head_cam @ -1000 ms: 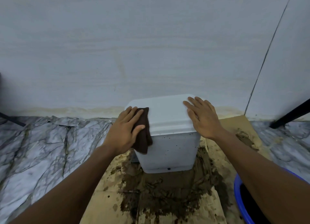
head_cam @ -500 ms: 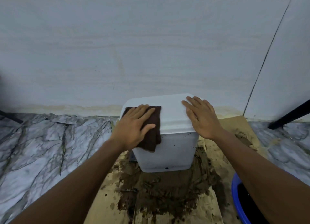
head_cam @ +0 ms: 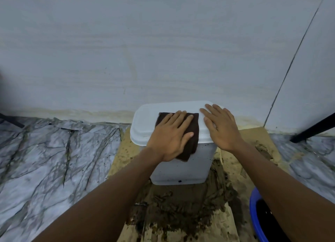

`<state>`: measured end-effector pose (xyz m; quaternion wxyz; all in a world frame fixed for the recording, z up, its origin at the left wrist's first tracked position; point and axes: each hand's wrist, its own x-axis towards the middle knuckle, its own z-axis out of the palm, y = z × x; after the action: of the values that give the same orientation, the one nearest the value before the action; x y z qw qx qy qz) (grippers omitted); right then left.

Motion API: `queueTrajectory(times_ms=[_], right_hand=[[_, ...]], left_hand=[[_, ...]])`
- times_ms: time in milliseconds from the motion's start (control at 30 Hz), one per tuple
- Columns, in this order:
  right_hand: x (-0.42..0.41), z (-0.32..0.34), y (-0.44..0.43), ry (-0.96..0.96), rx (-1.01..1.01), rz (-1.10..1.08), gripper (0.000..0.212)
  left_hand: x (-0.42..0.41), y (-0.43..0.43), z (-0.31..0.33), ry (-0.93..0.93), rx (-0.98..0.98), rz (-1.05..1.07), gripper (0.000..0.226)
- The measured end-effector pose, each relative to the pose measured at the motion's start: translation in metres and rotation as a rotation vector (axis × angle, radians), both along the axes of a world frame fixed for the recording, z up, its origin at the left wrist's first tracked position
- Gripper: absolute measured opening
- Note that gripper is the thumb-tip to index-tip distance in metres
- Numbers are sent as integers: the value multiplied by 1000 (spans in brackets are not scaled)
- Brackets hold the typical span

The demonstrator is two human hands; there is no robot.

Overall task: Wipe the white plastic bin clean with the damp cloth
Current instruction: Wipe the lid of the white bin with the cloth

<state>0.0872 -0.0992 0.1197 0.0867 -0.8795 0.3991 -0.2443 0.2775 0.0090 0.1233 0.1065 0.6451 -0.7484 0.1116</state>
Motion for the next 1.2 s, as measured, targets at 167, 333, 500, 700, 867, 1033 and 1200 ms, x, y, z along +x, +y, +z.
queueTrajectory(times_ms=[167, 333, 500, 700, 867, 1033, 1200], right_hand=[[1, 0, 0, -46, 37, 21, 46], [3, 1, 0, -13, 48, 11, 46], [1, 1, -2, 36, 27, -4, 47], [-3, 1, 0, 14, 8, 13, 48], [2, 2, 1, -25, 25, 24, 45], [1, 0, -1, -11, 14, 5, 45], [-1, 1, -1, 16, -4, -8, 54]], left_hand=[[59, 36, 0, 59, 10, 53, 64], [89, 59, -6, 114, 21, 149, 68], [34, 22, -3, 1, -40, 26, 70], [6, -3, -7, -105, -56, -77, 70], [72, 36, -19, -65, -120, -20, 68], [69, 42, -24, -47, -141, 78, 69], [-7, -1, -13, -48, -121, -21, 69]])
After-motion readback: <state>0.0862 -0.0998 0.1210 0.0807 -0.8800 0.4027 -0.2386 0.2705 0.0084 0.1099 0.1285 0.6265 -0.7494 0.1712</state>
